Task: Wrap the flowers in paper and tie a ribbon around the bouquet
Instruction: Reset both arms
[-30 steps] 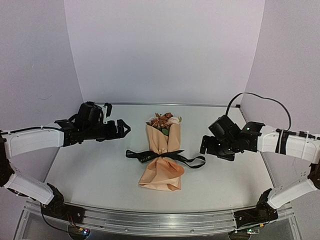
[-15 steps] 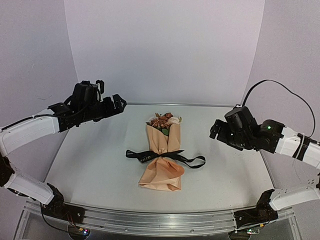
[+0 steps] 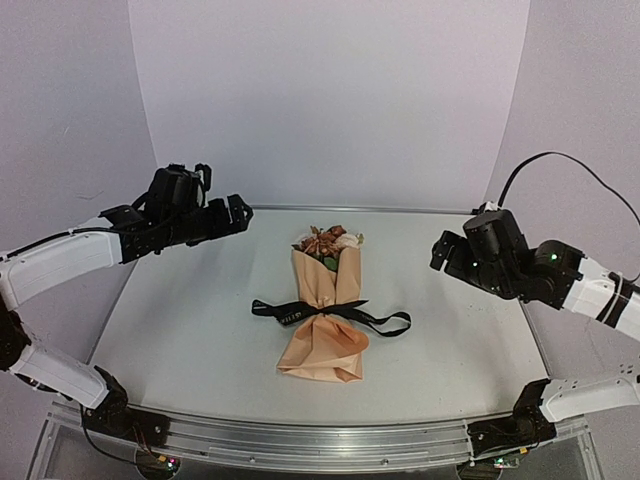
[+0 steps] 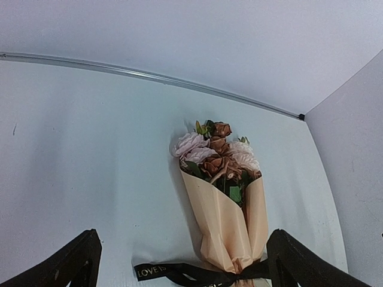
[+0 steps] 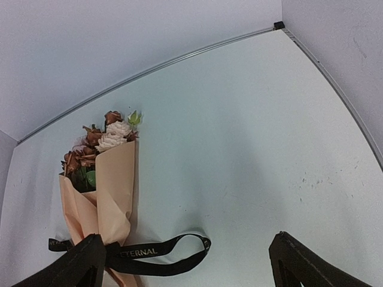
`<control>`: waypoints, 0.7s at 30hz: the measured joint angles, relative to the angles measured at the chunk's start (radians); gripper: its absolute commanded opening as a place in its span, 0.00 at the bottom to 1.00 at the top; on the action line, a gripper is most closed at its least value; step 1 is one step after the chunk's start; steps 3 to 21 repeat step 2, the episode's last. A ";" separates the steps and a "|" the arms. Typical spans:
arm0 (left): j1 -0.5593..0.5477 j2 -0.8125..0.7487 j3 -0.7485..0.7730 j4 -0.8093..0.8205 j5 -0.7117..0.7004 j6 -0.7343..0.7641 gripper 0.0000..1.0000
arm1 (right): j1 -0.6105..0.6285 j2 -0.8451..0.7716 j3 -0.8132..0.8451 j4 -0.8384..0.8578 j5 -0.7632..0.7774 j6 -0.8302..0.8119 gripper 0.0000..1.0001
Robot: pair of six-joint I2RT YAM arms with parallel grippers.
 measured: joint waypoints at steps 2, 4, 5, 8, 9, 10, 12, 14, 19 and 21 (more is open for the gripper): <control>0.000 -0.001 0.000 0.000 0.000 0.008 1.00 | 0.000 -0.002 0.000 0.001 0.008 -0.005 0.98; 0.000 -0.001 0.000 0.000 0.000 0.008 1.00 | 0.000 -0.002 0.000 0.001 0.008 -0.005 0.98; 0.000 -0.001 0.000 0.000 0.000 0.008 1.00 | 0.000 -0.002 0.000 0.001 0.008 -0.005 0.98; 0.000 -0.001 0.000 0.000 0.000 0.008 1.00 | 0.000 -0.002 0.000 0.001 0.008 -0.005 0.98; 0.000 -0.001 0.000 0.000 0.000 0.008 1.00 | 0.000 -0.002 0.000 0.001 0.008 -0.005 0.98; 0.000 -0.001 0.000 0.000 0.000 0.008 1.00 | 0.000 -0.002 0.000 0.001 0.008 -0.005 0.98; 0.000 -0.001 0.000 0.000 0.000 0.008 1.00 | 0.000 -0.002 0.000 0.001 0.008 -0.005 0.98; 0.000 -0.001 0.000 0.000 0.000 0.008 1.00 | 0.000 -0.002 0.000 0.001 0.008 -0.005 0.98; 0.000 -0.001 0.000 0.000 0.000 0.008 1.00 | 0.000 -0.002 0.000 0.001 0.008 -0.005 0.98; 0.000 -0.001 0.000 0.000 0.000 0.008 1.00 | 0.000 -0.002 0.000 0.001 0.008 -0.005 0.98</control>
